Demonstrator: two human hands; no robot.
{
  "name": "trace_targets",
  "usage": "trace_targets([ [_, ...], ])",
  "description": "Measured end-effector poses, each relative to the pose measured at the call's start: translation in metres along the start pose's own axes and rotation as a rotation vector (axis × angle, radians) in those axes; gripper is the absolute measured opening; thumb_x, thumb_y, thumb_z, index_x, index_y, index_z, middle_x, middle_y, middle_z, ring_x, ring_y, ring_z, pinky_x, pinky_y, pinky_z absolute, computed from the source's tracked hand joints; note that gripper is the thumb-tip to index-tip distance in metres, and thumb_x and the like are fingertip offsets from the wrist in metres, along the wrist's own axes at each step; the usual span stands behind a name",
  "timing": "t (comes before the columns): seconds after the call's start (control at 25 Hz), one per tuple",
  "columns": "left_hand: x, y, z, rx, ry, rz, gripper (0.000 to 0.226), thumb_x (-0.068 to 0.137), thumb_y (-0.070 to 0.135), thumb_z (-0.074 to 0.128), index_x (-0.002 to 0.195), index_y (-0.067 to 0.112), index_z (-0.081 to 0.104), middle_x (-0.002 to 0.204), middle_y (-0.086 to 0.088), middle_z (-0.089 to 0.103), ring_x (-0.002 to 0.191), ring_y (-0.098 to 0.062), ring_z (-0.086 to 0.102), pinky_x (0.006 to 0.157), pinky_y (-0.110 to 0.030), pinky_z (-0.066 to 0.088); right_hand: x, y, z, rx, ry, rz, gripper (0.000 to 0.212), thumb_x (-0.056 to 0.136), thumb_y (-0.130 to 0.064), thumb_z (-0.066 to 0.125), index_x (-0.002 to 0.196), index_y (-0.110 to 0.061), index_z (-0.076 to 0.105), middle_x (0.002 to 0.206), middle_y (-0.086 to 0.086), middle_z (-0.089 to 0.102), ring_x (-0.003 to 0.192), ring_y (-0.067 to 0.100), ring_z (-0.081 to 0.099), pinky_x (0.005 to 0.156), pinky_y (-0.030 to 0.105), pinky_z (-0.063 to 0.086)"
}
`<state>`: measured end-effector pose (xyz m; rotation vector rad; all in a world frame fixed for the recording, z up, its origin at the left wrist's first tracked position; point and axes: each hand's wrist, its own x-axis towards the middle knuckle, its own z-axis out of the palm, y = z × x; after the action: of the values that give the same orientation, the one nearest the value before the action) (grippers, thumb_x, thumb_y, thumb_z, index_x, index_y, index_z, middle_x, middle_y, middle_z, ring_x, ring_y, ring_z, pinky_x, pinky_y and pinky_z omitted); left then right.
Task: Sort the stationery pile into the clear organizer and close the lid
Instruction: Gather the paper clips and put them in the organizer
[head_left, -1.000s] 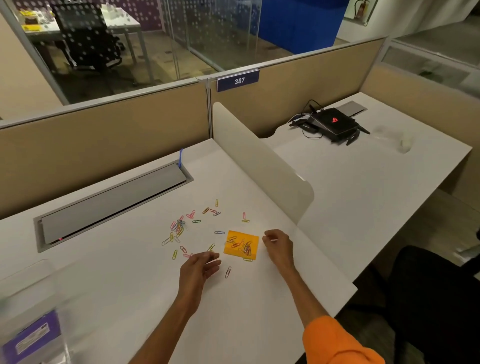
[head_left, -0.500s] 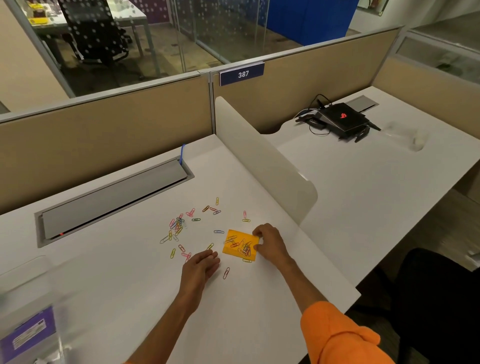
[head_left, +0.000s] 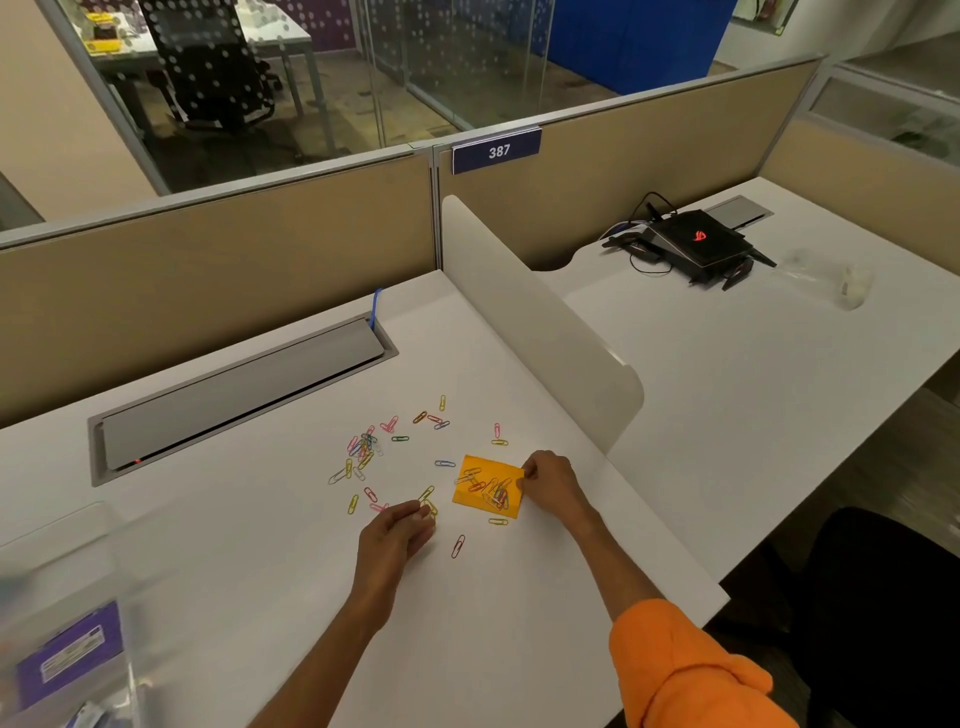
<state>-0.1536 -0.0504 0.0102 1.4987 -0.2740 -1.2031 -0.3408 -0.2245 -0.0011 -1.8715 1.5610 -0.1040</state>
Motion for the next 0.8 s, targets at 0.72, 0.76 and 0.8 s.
trace_targets([
  [0.72, -0.012, -0.015, -0.032, 1.129, 0.028, 0.604, 0.042, 0.098, 0.026, 0.053, 0.14, 0.026, 0.05, 0.151, 0.007, 0.044, 0.138, -0.018, 0.044, 0.108, -0.038, 0.041, -0.037, -0.051, -0.018, 0.063, 0.323, -0.298, 0.015, 0.093, -0.008, 0.054, 0.101, -0.004, 0.066, 0.097, 0.008, 0.065, 0.083, 0.014, 0.057, 0.07, 0.019, 0.043],
  [0.76, -0.013, -0.015, -0.034, 1.13, 0.031, 0.617, 0.042, 0.098, 0.026, 0.053, 0.14, 0.027, 0.049, 0.151, 0.007, 0.043, 0.138, -0.018, 0.043, 0.109, -0.038, 0.041, -0.038, -0.053, -0.02, 0.102, 0.339, -0.28, 0.015, 0.094, -0.009, 0.054, 0.102, -0.003, 0.066, 0.097, 0.008, 0.064, 0.083, 0.012, 0.055, 0.071, 0.018, 0.042],
  [0.8, -0.014, -0.015, -0.036, 1.138, 0.033, 0.631, 0.042, 0.098, 0.027, 0.053, 0.14, 0.027, 0.049, 0.152, 0.007, 0.042, 0.139, -0.017, 0.042, 0.109, -0.037, 0.04, -0.039, -0.055, -0.022, 0.149, 0.344, -0.251, 0.016, 0.095, -0.01, 0.054, 0.104, -0.003, 0.065, 0.098, 0.006, 0.064, 0.084, 0.012, 0.055, 0.072, 0.018, 0.042],
])
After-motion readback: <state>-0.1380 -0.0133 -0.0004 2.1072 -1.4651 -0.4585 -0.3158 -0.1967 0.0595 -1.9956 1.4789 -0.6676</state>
